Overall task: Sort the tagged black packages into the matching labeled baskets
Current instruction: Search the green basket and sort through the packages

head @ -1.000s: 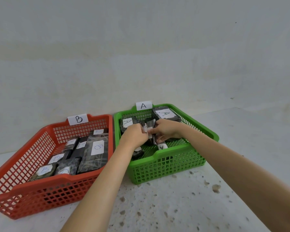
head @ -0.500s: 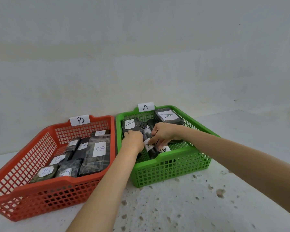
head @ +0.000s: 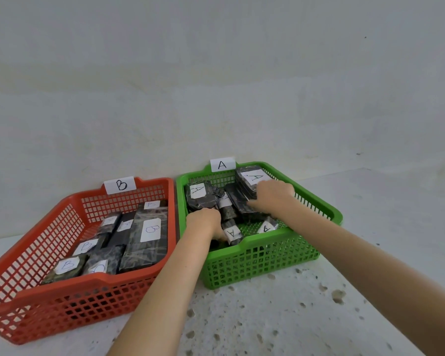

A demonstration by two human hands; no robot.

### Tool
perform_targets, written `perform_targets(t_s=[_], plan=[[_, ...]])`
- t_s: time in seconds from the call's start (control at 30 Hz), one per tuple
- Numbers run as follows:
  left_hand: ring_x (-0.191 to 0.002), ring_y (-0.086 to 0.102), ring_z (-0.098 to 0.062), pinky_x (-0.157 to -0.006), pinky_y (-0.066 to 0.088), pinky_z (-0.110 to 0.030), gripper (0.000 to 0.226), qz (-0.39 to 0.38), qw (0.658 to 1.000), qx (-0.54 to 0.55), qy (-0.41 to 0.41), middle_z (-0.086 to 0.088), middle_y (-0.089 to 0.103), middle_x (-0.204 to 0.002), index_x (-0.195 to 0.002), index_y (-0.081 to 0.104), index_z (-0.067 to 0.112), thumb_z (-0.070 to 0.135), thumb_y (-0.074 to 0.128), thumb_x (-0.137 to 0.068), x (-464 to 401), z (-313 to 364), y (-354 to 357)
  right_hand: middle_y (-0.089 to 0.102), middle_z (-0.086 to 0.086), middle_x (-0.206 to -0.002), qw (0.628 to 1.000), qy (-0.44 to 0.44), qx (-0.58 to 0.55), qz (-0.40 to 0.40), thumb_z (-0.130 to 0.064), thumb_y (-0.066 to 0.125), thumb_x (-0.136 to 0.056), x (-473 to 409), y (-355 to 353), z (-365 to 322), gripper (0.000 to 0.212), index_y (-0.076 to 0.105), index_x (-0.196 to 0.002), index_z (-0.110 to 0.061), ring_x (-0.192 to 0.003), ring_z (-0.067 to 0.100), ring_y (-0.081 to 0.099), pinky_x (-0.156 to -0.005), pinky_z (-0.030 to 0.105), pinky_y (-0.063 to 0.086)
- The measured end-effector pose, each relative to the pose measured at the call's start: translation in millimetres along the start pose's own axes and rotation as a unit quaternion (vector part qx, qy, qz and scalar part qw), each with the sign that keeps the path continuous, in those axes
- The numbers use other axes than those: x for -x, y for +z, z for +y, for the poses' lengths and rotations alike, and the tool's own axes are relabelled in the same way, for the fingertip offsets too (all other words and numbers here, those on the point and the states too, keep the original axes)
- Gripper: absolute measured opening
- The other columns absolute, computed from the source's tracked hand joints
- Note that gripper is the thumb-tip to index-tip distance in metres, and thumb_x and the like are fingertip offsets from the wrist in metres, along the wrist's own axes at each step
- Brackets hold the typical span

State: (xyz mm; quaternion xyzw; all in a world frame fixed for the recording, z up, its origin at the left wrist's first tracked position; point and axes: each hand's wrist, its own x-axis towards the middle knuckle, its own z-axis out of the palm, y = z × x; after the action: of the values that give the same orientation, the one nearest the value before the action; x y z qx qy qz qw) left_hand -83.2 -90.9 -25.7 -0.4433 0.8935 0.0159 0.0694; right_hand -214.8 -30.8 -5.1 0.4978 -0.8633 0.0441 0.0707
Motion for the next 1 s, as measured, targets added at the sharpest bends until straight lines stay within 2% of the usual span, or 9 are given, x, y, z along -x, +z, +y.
perform_targets(t_s=[0.13,0.27,0.4,0.57,0.67,0.77,0.87,0.93,1.0], plan=[[-0.112,0.057,-0.028,-0.088,0.046,-0.036,0.038,0.011,1.000,-0.002,-0.008,-0.009,0.058,-0.124,-0.120,0.053,0.008,0.024,0.061,-0.086,-2,0,2,0.050,0.012,-0.136,0.975,-0.006,0.064,-0.212,-0.057,0.039,-0.090,6,3,2,0.068,0.045,-0.133,-0.004,-0.118,0.028,0.053,-0.096,0.036,0.043],[-0.119,0.052,-0.029,-0.096,0.046,-0.039,0.039,0.002,1.000,-0.007,-0.003,-0.010,0.055,-0.130,-0.123,0.054,0.009,0.016,0.061,-0.086,-6,-2,4,0.057,0.018,-0.128,0.943,-0.037,-0.025,-0.330,-0.032,0.046,-0.096,6,3,3,0.049,0.046,-0.129,0.004,-0.092,0.029,0.065,-0.076,0.031,0.052],[-0.116,0.052,-0.030,-0.094,0.047,-0.039,0.036,0.007,1.000,-0.001,0.005,-0.011,0.056,-0.127,-0.121,0.054,0.008,0.015,0.060,-0.086,-5,-2,4,0.062,0.017,-0.119,0.943,-0.039,-0.128,-0.304,-0.029,0.059,-0.089,2,9,5,0.047,0.051,-0.121,0.005,-0.092,0.028,0.063,-0.089,0.035,0.053],[-0.116,0.049,-0.030,-0.093,0.047,-0.040,0.034,0.043,0.997,0.045,0.037,-0.014,0.052,-0.124,-0.120,0.052,0.008,0.009,0.048,-0.086,-1,-1,0,0.062,0.007,-0.088,0.943,-0.047,-0.181,-0.274,-0.035,0.065,-0.082,0,10,4,0.051,0.058,-0.113,0.004,-0.077,0.020,0.056,-0.073,0.027,0.050],[-0.084,0.054,-0.026,-0.067,0.047,-0.034,0.016,0.016,0.996,0.080,0.029,-0.011,0.056,-0.093,-0.095,0.054,0.000,0.002,0.042,-0.084,-2,0,1,0.061,0.008,-0.091,0.943,-0.046,-0.179,-0.276,-0.030,0.065,-0.083,-1,10,4,0.043,0.059,-0.109,0.004,-0.085,0.021,0.057,-0.083,0.030,0.051],[-0.058,0.047,-0.023,-0.046,0.030,-0.028,0.017,0.021,0.995,0.102,-0.004,-0.012,0.048,-0.072,-0.067,0.045,0.001,-0.003,0.039,-0.083,-1,0,2,0.058,0.001,-0.076,0.940,-0.053,-0.191,-0.278,-0.029,0.064,-0.085,-3,14,3,0.024,0.058,-0.086,-0.006,-0.079,0.019,0.057,-0.067,0.022,0.049],[-0.101,0.061,-0.039,-0.067,0.050,-0.045,0.029,0.041,0.992,0.121,-0.011,-0.030,0.058,-0.112,-0.103,0.058,-0.014,-0.005,0.037,-0.085,1,1,0,0.061,0.002,-0.080,0.940,-0.065,-0.205,-0.266,-0.032,0.063,-0.085,-3,15,2,0.024,0.058,-0.078,-0.009,-0.085,0.019,0.058,-0.067,0.019,0.048],[-0.110,0.058,-0.041,-0.087,0.049,-0.049,0.033,0.064,0.989,0.136,-0.019,-0.031,0.056,-0.121,-0.111,0.055,-0.015,-0.006,0.037,-0.085,-1,0,1,0.066,0.010,-0.093,0.938,-0.069,-0.215,-0.264,-0.035,0.063,-0.084,-3,16,2,0.036,0.062,-0.093,-0.001,-0.085,0.019,0.059,-0.068,0.019,0.049],[-0.109,0.058,-0.042,-0.089,0.048,-0.050,0.032,0.084,0.986,0.145,-0.021,-0.032,0.055,-0.121,-0.111,0.054,-0.016,-0.007,0.038,-0.085,-2,-1,1,0.069,0.013,-0.101,0.939,-0.062,-0.215,-0.260,-0.041,0.061,-0.084,-3,16,3,0.049,0.061,-0.105,0.003,-0.084,0.020,0.061,-0.070,0.024,0.051]])
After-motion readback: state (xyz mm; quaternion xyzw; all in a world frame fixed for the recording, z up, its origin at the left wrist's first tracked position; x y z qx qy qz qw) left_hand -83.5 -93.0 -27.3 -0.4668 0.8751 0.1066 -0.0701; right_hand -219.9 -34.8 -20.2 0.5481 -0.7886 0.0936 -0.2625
